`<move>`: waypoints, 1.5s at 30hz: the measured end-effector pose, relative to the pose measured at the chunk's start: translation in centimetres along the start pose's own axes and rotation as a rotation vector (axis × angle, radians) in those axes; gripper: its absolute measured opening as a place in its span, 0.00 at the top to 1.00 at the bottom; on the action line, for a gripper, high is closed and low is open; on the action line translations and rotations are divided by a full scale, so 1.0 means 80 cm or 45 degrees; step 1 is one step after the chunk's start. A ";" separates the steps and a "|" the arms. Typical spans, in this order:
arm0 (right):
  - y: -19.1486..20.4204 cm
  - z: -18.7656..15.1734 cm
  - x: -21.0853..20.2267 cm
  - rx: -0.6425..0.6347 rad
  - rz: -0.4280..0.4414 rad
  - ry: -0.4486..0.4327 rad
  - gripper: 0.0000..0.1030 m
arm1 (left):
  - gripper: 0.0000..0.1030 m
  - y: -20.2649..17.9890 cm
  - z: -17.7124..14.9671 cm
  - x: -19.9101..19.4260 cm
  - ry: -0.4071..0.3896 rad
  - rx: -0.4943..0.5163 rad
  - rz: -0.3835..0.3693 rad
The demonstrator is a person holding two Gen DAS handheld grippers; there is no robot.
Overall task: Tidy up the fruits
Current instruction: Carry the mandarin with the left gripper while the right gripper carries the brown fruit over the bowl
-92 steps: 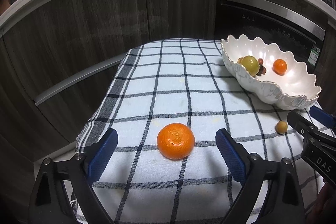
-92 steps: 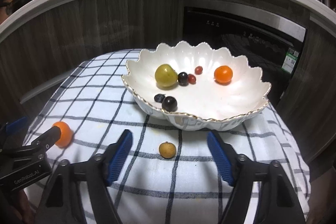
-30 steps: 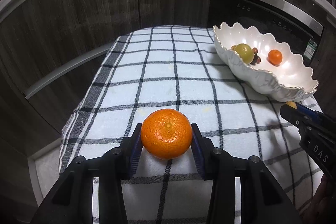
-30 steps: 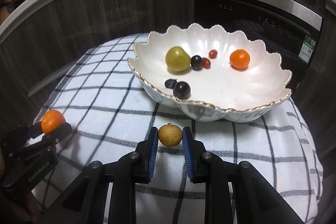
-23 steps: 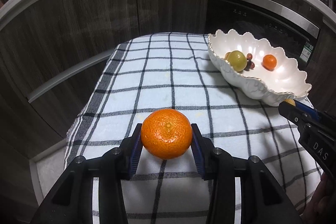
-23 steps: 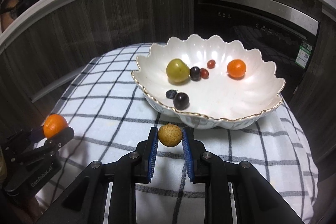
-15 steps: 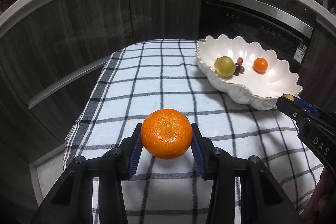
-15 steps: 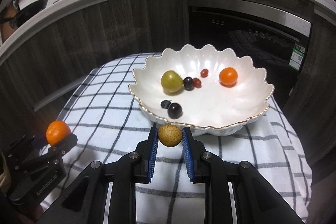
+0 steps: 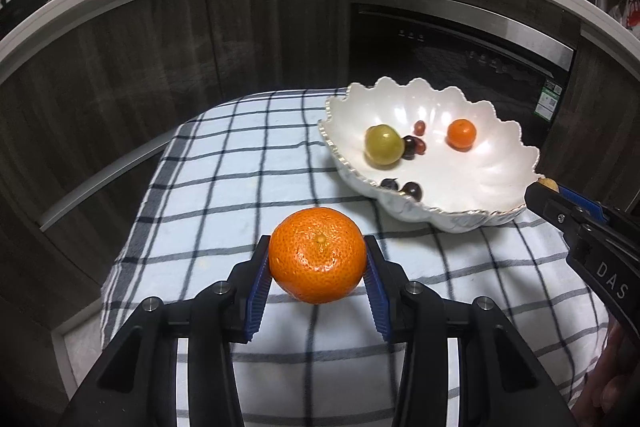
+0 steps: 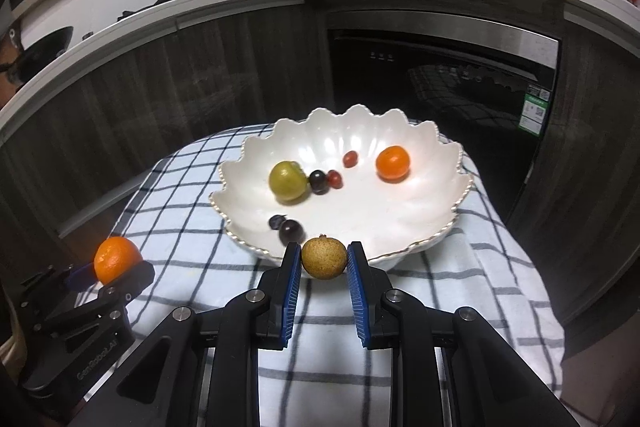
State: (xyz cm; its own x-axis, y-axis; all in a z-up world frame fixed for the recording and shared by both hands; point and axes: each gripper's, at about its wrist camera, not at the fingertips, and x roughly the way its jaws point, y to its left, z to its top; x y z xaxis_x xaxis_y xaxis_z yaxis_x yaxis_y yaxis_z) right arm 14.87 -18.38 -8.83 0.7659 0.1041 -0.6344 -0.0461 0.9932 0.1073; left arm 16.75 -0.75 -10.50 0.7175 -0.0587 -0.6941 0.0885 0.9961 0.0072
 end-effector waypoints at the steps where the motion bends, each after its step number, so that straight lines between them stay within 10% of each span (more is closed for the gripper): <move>1: -0.005 0.003 -0.002 0.003 -0.007 -0.003 0.76 | 0.58 -0.005 0.003 0.001 0.000 0.002 -0.009; 45: -0.124 0.084 0.085 0.045 -0.052 0.017 0.76 | 0.58 -0.139 0.085 0.118 0.090 0.160 -0.209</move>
State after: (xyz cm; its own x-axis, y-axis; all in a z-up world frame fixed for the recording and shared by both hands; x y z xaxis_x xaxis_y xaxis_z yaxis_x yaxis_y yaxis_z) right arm 24.83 -27.85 -9.06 0.7580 0.0642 -0.6491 0.0079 0.9942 0.1075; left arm 27.24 -12.81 -12.22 0.6368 -0.2099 -0.7419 0.2887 0.9571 -0.0230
